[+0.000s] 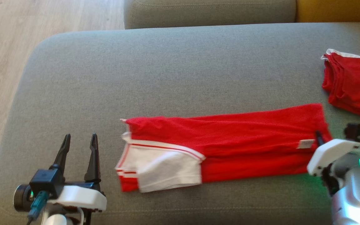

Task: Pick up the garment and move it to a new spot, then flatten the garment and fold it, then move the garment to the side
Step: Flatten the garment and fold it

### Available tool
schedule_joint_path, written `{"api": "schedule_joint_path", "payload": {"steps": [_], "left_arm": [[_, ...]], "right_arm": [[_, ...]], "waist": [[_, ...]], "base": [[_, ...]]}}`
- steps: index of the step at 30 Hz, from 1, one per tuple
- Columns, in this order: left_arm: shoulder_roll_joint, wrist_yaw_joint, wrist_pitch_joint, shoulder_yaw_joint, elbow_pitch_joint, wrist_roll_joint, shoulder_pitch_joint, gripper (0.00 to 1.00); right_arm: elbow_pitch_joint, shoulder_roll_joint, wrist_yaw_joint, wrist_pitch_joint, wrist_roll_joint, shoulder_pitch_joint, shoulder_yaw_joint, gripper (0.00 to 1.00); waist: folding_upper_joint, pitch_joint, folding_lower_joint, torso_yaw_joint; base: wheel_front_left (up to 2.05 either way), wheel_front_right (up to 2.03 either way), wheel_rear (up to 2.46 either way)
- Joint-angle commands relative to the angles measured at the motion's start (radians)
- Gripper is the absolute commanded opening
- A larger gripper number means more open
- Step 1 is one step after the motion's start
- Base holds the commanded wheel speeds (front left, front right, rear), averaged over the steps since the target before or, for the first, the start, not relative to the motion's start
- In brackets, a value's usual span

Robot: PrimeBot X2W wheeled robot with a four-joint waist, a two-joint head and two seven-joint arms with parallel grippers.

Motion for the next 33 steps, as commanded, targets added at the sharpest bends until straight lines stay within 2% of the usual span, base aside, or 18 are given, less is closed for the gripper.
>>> {"api": "schedule_joint_path", "payload": {"steps": [1, 5, 9, 15, 25, 29, 33], "left_arm": [[-0.002, 0.001, -0.008, 0.039, -0.029, 0.008, -0.039, 1.0], [-0.002, 0.001, -0.008, 0.041, -0.029, 0.007, -0.038, 1.0], [-0.003, 0.002, -0.008, 0.043, -0.022, 0.006, -0.033, 1.0], [-0.003, 0.006, -0.008, 0.047, -0.013, -0.002, -0.013, 1.0], [-0.003, 0.012, -0.008, 0.054, -0.021, -0.013, 0.009, 1.0], [-0.003, 0.014, -0.008, 0.055, -0.025, -0.015, 0.016, 1.0], [-0.003, 0.011, -0.008, 0.052, -0.028, -0.015, 0.026, 1.0]], "right_arm": [[-0.064, -0.018, -0.001, 0.008, -0.045, -0.052, -0.021, 0.0], [-0.134, -0.016, -0.001, 0.045, -0.123, -0.058, -0.085, 0.0], [-0.151, -0.011, -0.001, 0.089, -0.089, -0.063, -0.031, 0.0], [-0.163, -0.011, -0.001, 0.172, 0.128, -0.042, 0.177, 0.0], [-0.373, -0.01, -0.001, 0.351, 0.508, 0.054, 0.44, 0.0], [-0.408, -0.01, -0.001, 0.379, 0.669, 0.096, 0.514, 0.0], [-0.387, -0.01, -0.001, 0.355, 0.83, 0.108, 0.588, 0.0]], "waist": [[0.0, -0.004, 0.0, 0.002], [0.0, -0.012, 0.0, 0.006], [0.0, -0.029, 0.0, 0.006], [0.0, -0.077, 0.0, -0.004], [0.0, -0.129, 0.0, -0.014], [0.0, -0.14, 0.0, -0.003], [0.0, -0.143, 0.0, 0.018]], "base": [[0.0, 0.0, 0.0], [0.0, 0.0, 0.0], [0.0, 0.0, 0.0], [0.0, 0.0, 0.0], [0.0, 0.0, 0.0], [0.0, 0.0, 0.0], [0.0, 0.0, 0.0]]}}
